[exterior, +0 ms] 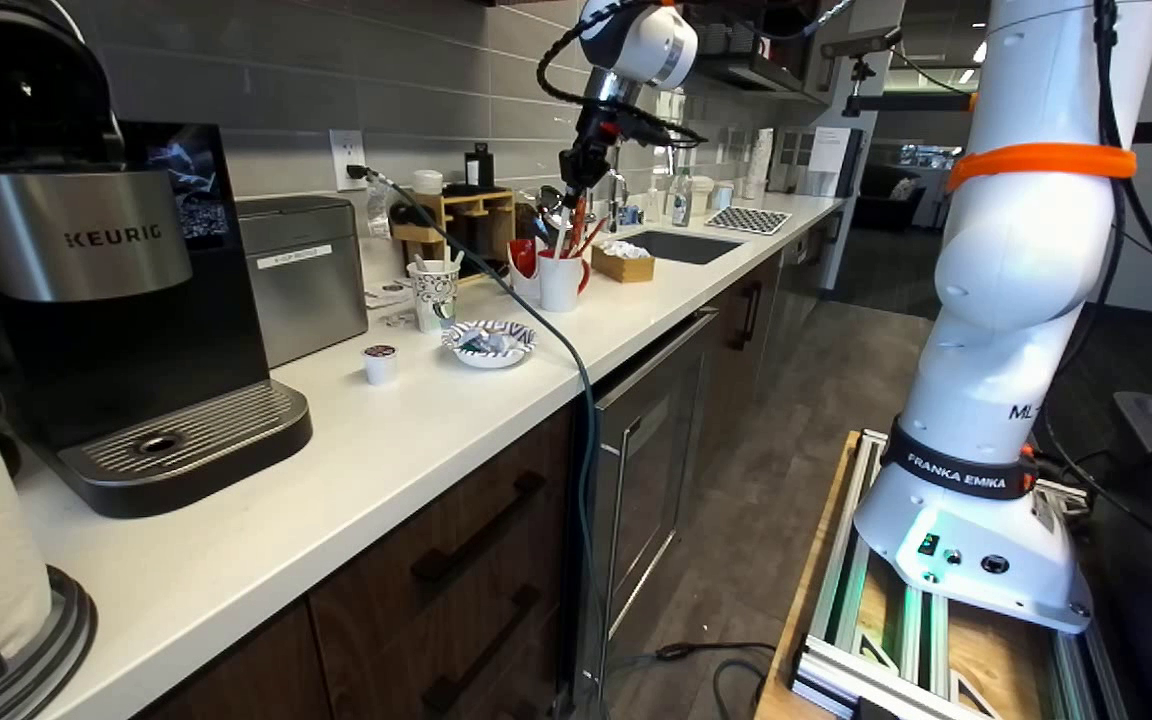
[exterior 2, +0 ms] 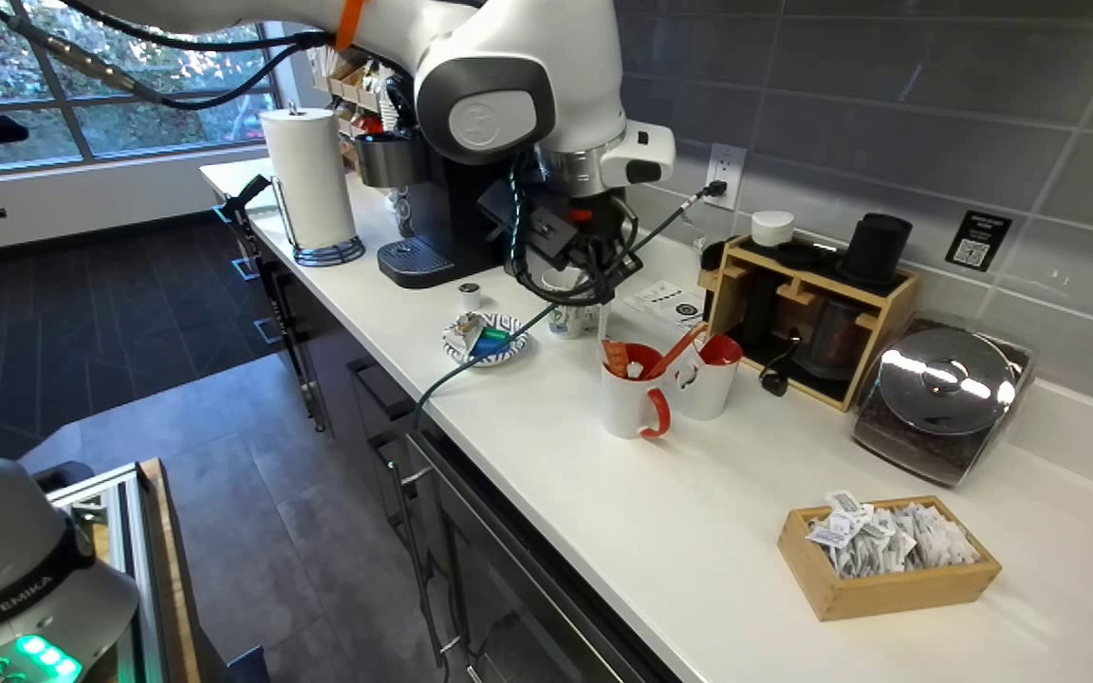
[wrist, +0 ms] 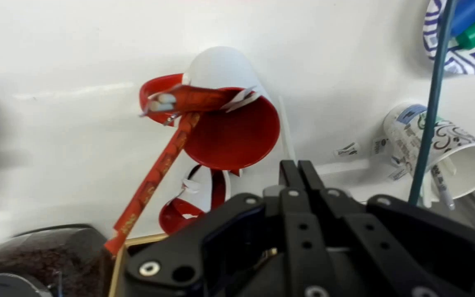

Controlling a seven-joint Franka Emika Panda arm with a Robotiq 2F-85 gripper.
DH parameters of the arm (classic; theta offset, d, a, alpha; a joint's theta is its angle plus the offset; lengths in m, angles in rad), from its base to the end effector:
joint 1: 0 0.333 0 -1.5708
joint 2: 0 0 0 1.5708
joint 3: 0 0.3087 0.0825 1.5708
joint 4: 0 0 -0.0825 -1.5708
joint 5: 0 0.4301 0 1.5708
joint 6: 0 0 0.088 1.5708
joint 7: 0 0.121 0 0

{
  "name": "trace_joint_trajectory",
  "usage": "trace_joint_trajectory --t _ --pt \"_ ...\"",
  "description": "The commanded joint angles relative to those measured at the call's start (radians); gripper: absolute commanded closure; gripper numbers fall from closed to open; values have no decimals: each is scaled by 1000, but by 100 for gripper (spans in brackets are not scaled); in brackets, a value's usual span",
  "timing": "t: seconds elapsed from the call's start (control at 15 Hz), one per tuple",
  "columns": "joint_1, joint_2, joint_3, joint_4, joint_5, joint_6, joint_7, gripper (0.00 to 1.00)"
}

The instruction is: Take the knives out of the coffee cup and put it into the mug cup

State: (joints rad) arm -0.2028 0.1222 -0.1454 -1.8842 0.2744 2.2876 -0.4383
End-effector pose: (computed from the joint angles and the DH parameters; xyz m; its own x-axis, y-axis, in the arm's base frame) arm 0.6269 -0.2153 0.4326 0.9406 -0.0710 0.3321 -0.0408 -0.9944 -0.0970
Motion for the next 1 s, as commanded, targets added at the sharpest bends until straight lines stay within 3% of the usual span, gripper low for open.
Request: trace_joint_trajectory --t 0.0,0.4,0.93 --pt "-37 1 -18 28 85 0 58 99" --pt "-55 16 -16 84 195 -5 45 99" --pt "-21 64 -10 115 22 3 167 99"
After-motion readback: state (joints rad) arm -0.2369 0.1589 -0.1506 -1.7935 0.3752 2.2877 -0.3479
